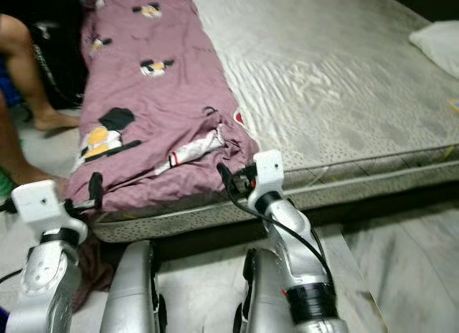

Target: Clean up the room

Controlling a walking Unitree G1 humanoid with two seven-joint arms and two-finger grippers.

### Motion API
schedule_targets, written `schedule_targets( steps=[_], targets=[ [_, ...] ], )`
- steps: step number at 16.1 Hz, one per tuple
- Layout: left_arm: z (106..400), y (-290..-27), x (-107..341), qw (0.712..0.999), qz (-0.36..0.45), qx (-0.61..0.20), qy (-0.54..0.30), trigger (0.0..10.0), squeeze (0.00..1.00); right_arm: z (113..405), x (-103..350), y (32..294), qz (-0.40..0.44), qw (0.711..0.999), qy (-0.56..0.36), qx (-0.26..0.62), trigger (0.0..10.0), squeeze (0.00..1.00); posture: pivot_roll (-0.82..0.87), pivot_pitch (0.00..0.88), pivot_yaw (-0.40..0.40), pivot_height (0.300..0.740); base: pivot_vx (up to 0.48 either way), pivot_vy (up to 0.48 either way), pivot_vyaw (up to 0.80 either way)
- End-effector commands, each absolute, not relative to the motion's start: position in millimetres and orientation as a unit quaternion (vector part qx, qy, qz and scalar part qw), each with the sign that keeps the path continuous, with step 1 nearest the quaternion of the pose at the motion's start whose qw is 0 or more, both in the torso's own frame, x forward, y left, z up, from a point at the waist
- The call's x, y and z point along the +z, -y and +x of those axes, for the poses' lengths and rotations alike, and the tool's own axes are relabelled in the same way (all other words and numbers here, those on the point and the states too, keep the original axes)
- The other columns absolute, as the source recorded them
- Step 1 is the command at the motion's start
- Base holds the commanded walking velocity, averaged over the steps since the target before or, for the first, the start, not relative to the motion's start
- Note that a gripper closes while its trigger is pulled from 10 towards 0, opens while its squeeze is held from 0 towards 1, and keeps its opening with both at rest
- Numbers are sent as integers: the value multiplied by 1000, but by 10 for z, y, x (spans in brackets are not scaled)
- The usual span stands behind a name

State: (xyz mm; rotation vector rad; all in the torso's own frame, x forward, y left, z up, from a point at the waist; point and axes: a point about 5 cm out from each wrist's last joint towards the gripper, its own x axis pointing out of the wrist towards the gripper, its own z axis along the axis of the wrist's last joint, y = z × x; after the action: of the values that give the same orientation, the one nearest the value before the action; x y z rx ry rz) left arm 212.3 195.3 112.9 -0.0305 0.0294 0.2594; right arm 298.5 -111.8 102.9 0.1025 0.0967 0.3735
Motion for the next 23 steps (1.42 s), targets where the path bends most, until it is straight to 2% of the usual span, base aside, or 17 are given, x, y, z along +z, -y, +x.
schedule_targets(
  steps=[1, 5, 8, 11, 13, 18, 23],
  targets=[
    [2079, -1950, 1186, 990, -6, 142, -6, 10000, 0, 3100, 1097, 1099, 55, 984, -26, 167, 10000, 0, 72, 114, -19, 565, 0, 0, 0],
    [1950, -2034, 1246, 986, 18, 165, -4, 10000, 0, 3277, 1147, 926, 50, 984, -14, 172, 10000, 0, 115, 144, -25, 565, 0, 0, 0],
    [1851, -2035, 1260, 985, 20, 168, -11, 10000, 0, 3316, 1082, 894, 39, 983, -26, 179, 10000, 0, 126, 182, -34, 565, 0, 0, 0],
    [1802, -1961, 1266, 986, 11, 165, -24, 10000, 0, 3405, 1035, 827, 28, 981, -32, 188, 10000, 0, 135, 224, -35, 540, 0, 0, 0],
    [1784, -1958, 1286, 986, 11, 165, -27, 10000, 0, 3471, 1027, 805, 19, 982, -33, 187, 10000, 0, 144, 233, -35, 525, 0, 0, 0],
    [1717, -1947, 1328, 986, 22, 160, -34, 10000, 0, 3592, 1021, 814, -11, 985, -51, 164, 10000, 0, 182, 250, -35, 525, 0, 0, 0],
    [1551, -1970, 1396, 983, 41, 173, -44, 10000, 0, 3783, 1280, 682, -5, 991, -35, 132, 10000, 0, 273, 253, -44, 525, 0, 0, 0]
  ],
)
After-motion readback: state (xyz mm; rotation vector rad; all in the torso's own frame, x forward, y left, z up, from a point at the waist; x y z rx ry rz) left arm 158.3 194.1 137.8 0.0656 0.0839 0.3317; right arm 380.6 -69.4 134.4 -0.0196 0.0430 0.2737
